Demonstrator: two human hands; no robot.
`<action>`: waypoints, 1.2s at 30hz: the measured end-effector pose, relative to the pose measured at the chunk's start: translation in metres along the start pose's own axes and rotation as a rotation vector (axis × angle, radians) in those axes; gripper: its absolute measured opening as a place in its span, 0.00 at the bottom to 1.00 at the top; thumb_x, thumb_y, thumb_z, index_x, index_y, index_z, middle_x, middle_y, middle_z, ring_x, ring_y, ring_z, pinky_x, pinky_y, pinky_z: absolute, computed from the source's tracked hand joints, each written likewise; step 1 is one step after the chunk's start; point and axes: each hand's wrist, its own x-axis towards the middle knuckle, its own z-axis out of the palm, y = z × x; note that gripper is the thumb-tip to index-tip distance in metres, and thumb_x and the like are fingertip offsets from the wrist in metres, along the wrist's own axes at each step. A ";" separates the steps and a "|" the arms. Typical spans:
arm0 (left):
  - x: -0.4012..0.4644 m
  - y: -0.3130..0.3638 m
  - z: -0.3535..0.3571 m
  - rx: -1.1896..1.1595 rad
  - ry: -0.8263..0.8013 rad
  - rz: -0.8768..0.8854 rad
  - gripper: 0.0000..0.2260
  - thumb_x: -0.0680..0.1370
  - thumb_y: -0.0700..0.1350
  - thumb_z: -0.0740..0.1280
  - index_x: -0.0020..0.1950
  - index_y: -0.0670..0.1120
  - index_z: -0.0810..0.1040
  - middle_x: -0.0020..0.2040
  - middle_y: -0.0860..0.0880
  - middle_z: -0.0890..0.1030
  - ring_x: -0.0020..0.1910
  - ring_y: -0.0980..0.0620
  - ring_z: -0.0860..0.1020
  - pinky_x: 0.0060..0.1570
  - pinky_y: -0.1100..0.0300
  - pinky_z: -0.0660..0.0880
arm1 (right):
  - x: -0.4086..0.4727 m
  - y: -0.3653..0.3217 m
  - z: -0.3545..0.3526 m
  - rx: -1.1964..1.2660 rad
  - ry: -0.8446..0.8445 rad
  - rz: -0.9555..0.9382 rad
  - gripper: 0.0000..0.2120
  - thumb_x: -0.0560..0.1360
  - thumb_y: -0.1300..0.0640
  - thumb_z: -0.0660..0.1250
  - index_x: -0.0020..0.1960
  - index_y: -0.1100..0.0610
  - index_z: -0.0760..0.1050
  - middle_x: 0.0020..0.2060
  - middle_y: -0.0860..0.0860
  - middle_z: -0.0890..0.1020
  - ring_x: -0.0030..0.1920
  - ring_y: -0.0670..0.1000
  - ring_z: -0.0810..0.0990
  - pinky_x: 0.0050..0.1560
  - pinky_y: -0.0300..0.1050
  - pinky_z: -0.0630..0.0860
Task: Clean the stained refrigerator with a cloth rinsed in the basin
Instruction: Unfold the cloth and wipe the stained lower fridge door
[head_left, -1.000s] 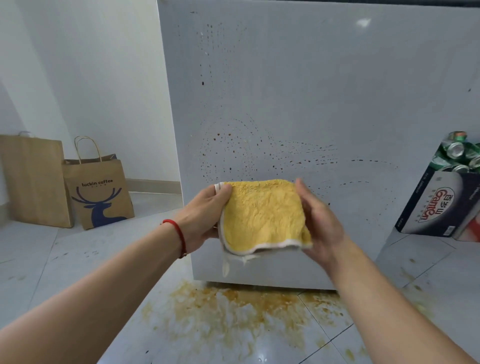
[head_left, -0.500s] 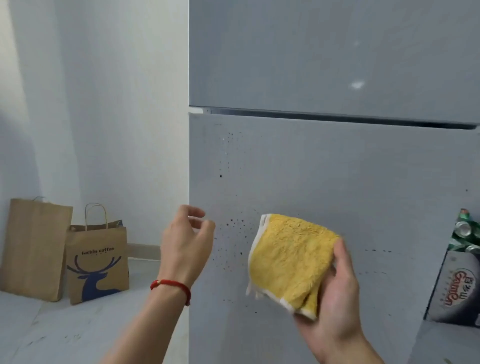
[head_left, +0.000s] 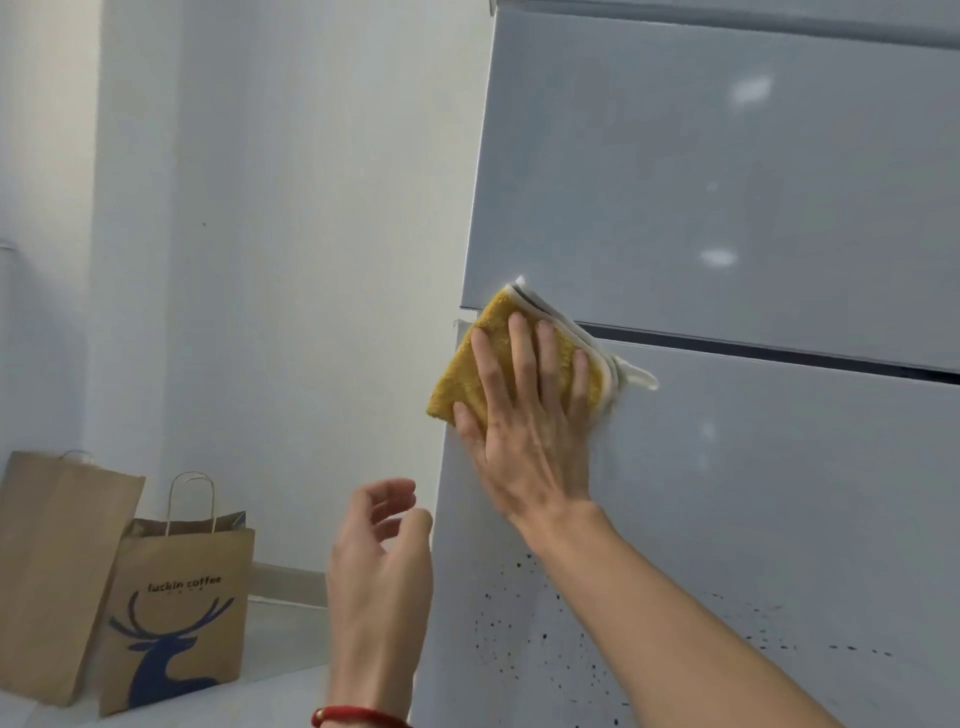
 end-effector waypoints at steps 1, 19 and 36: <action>0.003 0.000 0.001 0.010 0.013 0.044 0.10 0.79 0.38 0.65 0.54 0.53 0.79 0.52 0.55 0.81 0.52 0.61 0.78 0.52 0.53 0.78 | 0.003 -0.005 0.005 -0.035 0.003 -0.023 0.35 0.82 0.39 0.57 0.84 0.51 0.55 0.83 0.57 0.55 0.83 0.61 0.52 0.80 0.67 0.46; 0.057 0.060 0.069 0.417 -0.044 0.673 0.17 0.79 0.40 0.65 0.68 0.47 0.77 0.67 0.51 0.77 0.67 0.51 0.71 0.69 0.54 0.69 | -0.011 0.060 -0.017 -0.020 0.020 -0.056 0.40 0.77 0.40 0.61 0.84 0.52 0.54 0.83 0.56 0.56 0.83 0.60 0.52 0.79 0.68 0.48; -0.003 0.060 0.170 0.627 -0.260 1.083 0.23 0.70 0.39 0.64 0.65 0.45 0.78 0.70 0.49 0.75 0.71 0.46 0.70 0.69 0.49 0.70 | -0.093 0.308 -0.054 -0.090 0.033 0.238 0.38 0.80 0.37 0.50 0.85 0.54 0.50 0.84 0.54 0.50 0.84 0.59 0.48 0.78 0.71 0.48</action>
